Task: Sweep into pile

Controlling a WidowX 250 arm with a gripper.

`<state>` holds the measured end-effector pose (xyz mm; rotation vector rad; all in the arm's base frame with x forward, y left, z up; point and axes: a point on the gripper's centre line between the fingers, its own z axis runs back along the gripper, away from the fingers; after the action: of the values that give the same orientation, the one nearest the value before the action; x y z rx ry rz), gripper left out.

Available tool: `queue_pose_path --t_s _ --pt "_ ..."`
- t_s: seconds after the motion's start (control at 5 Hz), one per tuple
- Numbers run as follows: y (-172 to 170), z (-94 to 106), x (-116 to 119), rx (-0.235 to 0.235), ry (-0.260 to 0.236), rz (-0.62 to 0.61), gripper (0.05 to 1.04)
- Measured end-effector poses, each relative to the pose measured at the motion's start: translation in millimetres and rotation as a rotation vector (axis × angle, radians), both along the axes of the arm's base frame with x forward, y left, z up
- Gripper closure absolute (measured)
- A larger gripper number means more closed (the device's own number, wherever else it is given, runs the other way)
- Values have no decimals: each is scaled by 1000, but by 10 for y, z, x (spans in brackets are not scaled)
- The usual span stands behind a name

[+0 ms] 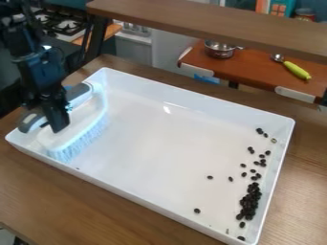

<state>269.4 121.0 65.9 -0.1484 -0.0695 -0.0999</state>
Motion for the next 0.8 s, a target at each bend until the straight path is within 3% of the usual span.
queue_pose_path --t_s 0.8 --pt "-1178 8 396 -63 81 33 590"
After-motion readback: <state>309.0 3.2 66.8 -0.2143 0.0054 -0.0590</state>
